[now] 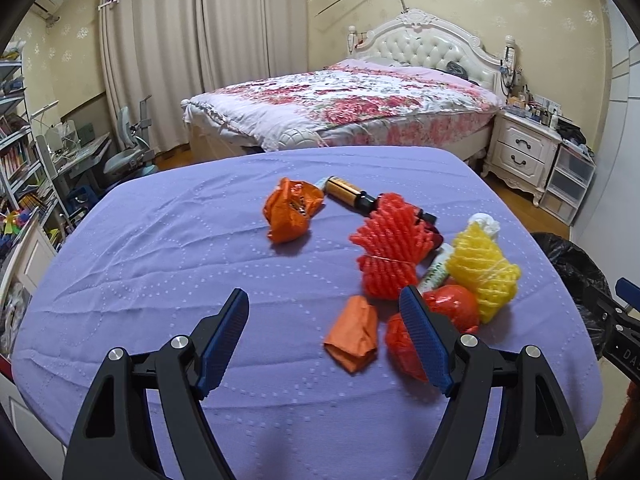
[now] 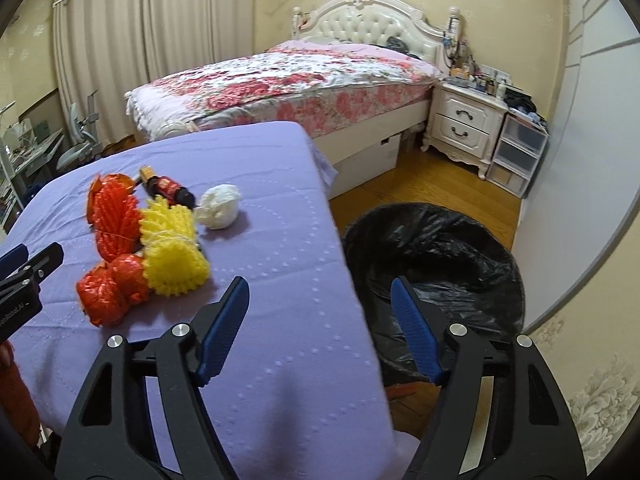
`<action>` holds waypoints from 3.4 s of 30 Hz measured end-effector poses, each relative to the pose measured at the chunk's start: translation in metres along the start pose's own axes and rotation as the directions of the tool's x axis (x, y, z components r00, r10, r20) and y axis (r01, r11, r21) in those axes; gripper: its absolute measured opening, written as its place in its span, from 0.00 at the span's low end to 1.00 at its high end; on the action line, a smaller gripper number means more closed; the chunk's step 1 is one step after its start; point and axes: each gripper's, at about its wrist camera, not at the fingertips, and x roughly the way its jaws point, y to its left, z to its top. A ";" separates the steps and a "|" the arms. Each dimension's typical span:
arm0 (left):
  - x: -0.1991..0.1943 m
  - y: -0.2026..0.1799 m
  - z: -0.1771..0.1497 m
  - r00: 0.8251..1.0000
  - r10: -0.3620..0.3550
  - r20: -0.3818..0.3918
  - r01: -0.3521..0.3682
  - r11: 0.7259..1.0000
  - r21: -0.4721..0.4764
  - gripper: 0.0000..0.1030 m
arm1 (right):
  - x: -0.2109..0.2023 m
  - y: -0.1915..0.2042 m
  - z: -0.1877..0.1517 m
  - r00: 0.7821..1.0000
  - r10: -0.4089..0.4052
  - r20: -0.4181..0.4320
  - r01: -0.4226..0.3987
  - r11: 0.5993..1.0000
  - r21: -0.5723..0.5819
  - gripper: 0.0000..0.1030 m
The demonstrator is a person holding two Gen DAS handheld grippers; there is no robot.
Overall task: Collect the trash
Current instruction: 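Grasp the red foam net with the left gripper while the right grasps the yellow foam net, then carry both foam nets over the black bin and open both grippers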
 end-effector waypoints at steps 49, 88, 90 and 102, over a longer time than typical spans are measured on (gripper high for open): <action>0.038 -0.017 0.022 0.999 -0.027 -0.029 0.027 1.000 0.016 0.76 | 0.043 0.022 0.010 0.994 0.093 -0.064 -0.094 0.995 -0.017 0.45; -0.003 -0.064 0.035 0.960 -0.276 0.040 0.273 0.959 0.069 0.34 | 0.018 -0.030 0.016 0.999 -0.018 0.030 0.017 0.999 0.032 0.45; -0.003 -0.077 0.036 0.954 -0.299 0.036 0.295 0.951 0.093 0.34 | 0.016 -0.042 0.017 0.998 -0.048 0.041 0.046 0.998 0.044 0.45; 0.015 -0.156 0.032 0.925 -0.380 0.010 0.370 0.906 0.205 0.34 | 0.023 -0.102 0.015 0.982 -0.183 0.039 0.177 0.976 0.124 0.45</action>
